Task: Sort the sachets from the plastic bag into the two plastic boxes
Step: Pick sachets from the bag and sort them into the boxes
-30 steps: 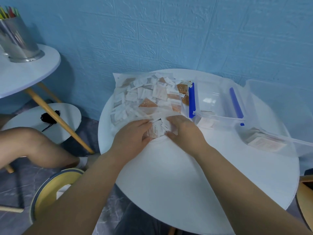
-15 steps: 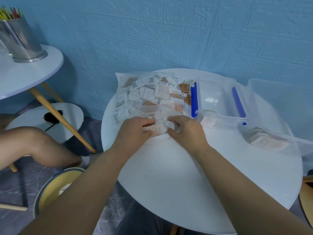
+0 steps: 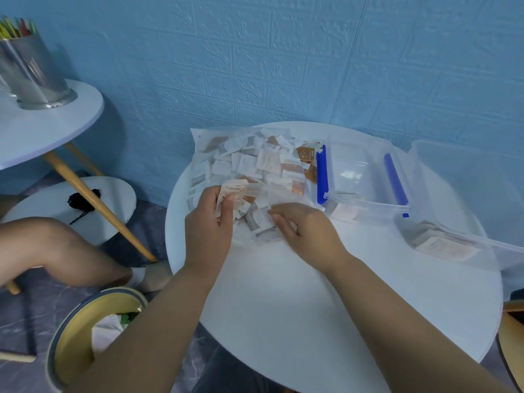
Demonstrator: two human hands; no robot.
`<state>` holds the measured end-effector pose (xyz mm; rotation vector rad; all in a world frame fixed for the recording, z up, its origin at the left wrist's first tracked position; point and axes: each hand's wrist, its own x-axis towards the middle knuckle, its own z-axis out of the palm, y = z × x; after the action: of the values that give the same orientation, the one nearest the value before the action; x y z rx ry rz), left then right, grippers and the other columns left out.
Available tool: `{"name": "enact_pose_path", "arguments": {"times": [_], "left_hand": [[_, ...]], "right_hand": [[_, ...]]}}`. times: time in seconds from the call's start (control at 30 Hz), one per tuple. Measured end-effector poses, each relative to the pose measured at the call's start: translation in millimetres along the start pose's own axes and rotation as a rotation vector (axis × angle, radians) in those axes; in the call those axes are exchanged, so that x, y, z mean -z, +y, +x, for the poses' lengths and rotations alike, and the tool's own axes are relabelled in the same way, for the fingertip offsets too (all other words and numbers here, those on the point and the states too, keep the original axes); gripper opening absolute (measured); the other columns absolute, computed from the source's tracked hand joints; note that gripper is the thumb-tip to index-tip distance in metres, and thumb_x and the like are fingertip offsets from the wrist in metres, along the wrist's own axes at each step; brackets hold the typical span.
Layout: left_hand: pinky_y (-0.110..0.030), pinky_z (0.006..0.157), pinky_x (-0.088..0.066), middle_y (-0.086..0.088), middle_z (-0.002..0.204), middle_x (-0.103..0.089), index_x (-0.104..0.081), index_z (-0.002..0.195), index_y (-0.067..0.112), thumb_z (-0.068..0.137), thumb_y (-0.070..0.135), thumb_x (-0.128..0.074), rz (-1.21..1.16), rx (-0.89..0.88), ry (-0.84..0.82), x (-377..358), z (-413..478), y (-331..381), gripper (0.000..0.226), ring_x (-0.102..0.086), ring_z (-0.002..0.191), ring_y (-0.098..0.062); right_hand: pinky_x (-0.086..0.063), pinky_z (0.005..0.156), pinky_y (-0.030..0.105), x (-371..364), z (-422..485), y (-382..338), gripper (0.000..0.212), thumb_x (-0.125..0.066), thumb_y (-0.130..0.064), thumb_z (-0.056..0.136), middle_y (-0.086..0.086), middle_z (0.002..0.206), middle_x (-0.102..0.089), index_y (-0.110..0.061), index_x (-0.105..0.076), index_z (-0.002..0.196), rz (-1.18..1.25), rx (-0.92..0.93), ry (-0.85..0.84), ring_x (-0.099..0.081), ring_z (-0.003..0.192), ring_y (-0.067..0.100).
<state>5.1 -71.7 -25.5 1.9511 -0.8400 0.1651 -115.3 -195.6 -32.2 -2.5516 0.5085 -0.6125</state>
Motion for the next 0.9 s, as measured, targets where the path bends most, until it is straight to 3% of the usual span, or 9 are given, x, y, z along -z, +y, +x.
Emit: {"name": "enact_pose_path", "arguments": {"times": [0.17,0.3,0.43,0.53,0.63,0.7,0.83,0.9], "left_hand": [[-0.013,0.071,-0.034,-0.009,0.106,-0.067,-0.057,0.109,0.005,0.096,0.017,-0.047,-0.004,-0.031,0.021,-8.1,25.9,8.7,0.021,-0.061,0.096,-0.027],[-0.025,0.078,-0.044,-0.009,0.110,-0.066,-0.055,0.114,0.008,0.097,0.020,-0.045,-0.007,-0.008,-0.016,-13.3,33.0,7.7,0.023,-0.061,0.101,-0.028],[-0.022,0.076,-0.043,-0.008,0.113,-0.065,-0.054,0.115,0.008,0.097,0.022,-0.044,-0.003,0.015,-0.041,-12.2,25.3,1.9,0.025,-0.061,0.102,-0.026],[-0.007,0.074,-0.034,-0.006,0.114,-0.064,-0.054,0.117,0.008,0.097,0.022,-0.044,0.003,0.014,-0.066,-9.8,18.8,0.3,0.026,-0.059,0.100,-0.018],[0.002,0.069,-0.031,-0.003,0.112,-0.065,-0.058,0.116,0.008,0.096,0.022,-0.046,0.004,-0.009,-0.073,-7.2,12.2,0.5,0.026,-0.052,0.092,-0.006],[0.004,0.070,-0.032,-0.001,0.110,-0.065,-0.059,0.115,0.010,0.096,0.022,-0.047,0.004,-0.018,-0.070,-7.2,6.3,0.3,0.026,-0.051,0.091,-0.004],[0.004,0.073,-0.034,0.003,0.106,-0.064,-0.060,0.114,0.010,0.095,0.022,-0.048,-0.038,-0.001,-0.073,-10.3,-8.5,-1.8,0.026,-0.052,0.091,-0.003],[0.000,0.075,-0.037,0.003,0.106,-0.064,-0.060,0.114,0.009,0.095,0.021,-0.048,-0.044,0.007,-0.054,-11.8,-14.7,-4.7,0.026,-0.053,0.091,-0.003]], "right_hand": [[-0.033,0.106,0.031,-0.1,14.5,2.9,0.046,-0.040,-0.030,0.098,0.002,0.148,-0.036,-0.015,-0.035,0.142,-0.223,-0.102,-0.214,-0.035,0.134,0.020],[-0.020,0.111,0.027,-6.5,13.9,2.3,0.055,-0.034,-0.037,0.099,0.002,0.155,-0.018,-0.015,-0.021,0.147,-0.336,-0.080,-0.306,-0.021,0.140,0.019],[-0.017,0.111,0.022,-0.5,6.1,3.5,0.047,-0.035,-0.034,0.099,-0.003,0.154,-0.021,-0.021,-0.031,0.144,-0.324,0.024,-0.322,-0.021,0.141,0.014],[-0.033,0.105,0.026,8.0,0.7,1.0,0.039,-0.043,-0.028,0.097,-0.006,0.145,-0.041,-0.024,-0.046,0.136,-0.208,0.076,-0.343,-0.039,0.132,0.012],[-0.045,0.094,0.026,12.1,1.9,2.6,0.031,-0.052,-0.021,0.094,-0.003,0.126,-0.060,-0.020,-0.060,0.124,-0.064,0.023,-0.169,-0.057,0.114,0.016],[-0.044,0.094,0.026,10.5,6.3,5.5,0.033,-0.051,-0.024,0.094,-0.001,0.128,-0.059,-0.020,-0.057,0.126,-0.085,-0.038,-0.126,-0.056,0.114,0.016],[-0.035,0.104,0.031,-0.8,9.6,5.3,0.054,-0.050,-0.038,0.093,0.001,0.143,-0.042,-0.019,-0.036,0.141,-0.199,-0.133,-0.296,-0.040,0.128,0.019],[-0.032,0.105,0.029,-0.5,7.7,3.1,0.055,-0.052,-0.039,0.091,-0.002,0.144,-0.040,-0.020,-0.037,0.141,-0.204,-0.129,-0.294,-0.038,0.130,0.018]]}}
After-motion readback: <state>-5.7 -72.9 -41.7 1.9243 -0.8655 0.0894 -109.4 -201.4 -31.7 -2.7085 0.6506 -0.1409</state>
